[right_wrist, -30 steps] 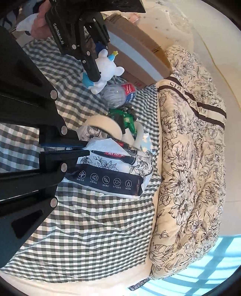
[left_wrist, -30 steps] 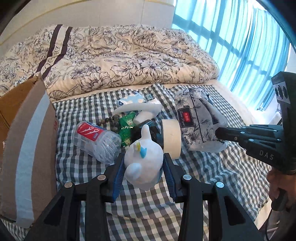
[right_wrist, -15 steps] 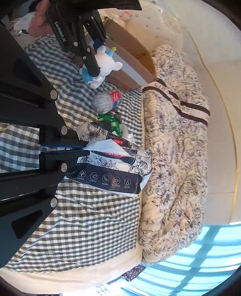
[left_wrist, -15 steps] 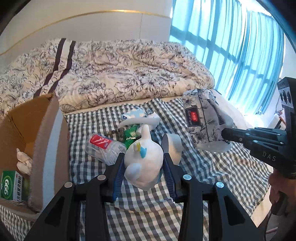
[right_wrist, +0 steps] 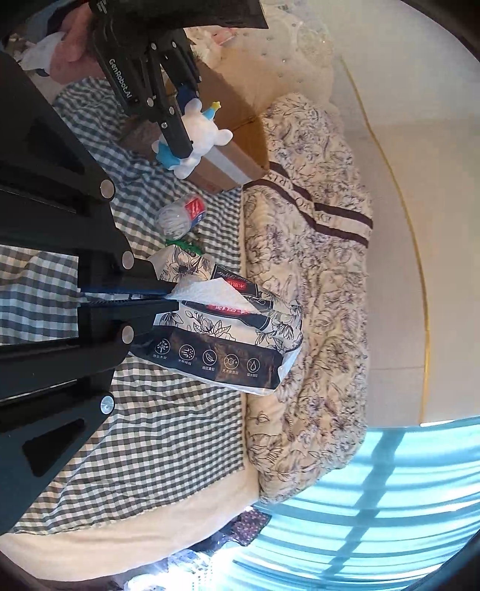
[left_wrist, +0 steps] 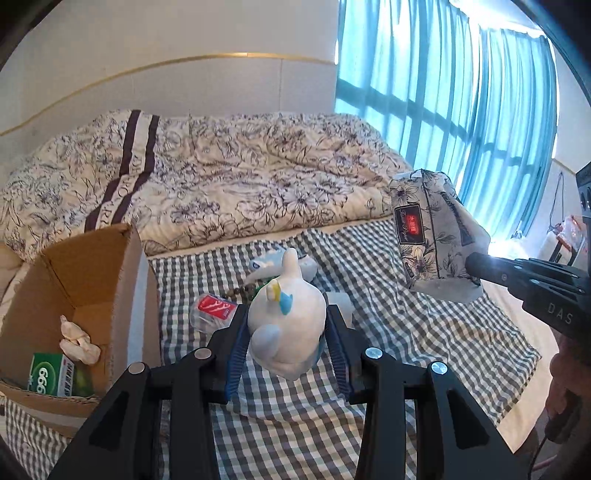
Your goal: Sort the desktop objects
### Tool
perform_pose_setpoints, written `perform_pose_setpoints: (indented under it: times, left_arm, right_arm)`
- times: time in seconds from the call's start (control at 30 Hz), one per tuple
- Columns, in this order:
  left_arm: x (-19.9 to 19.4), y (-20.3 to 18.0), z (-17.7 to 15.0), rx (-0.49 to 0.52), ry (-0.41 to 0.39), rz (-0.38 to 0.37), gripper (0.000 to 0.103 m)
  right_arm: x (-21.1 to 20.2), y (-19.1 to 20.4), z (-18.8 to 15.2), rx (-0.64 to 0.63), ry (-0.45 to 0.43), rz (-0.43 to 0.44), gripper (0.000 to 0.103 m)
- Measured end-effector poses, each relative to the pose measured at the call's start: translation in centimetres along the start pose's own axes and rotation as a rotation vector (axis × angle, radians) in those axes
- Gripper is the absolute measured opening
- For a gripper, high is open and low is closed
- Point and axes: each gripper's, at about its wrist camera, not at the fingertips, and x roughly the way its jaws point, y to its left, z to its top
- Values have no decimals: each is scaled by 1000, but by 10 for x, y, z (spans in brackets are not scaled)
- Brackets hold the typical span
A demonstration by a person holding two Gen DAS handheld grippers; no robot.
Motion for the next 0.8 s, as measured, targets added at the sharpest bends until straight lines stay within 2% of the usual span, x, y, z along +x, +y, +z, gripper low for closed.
perform_pose_setpoints:
  times: [0.27,0.8]
  left_arm:
    - [-26,-1,4,20,-62,12,41]
    - [-72,20,9,11,-157,53,41]
  right_arm:
    - [-35,18,2,1,-83,-30,2]
    - [-87,56,11,12,-262,-26,2]
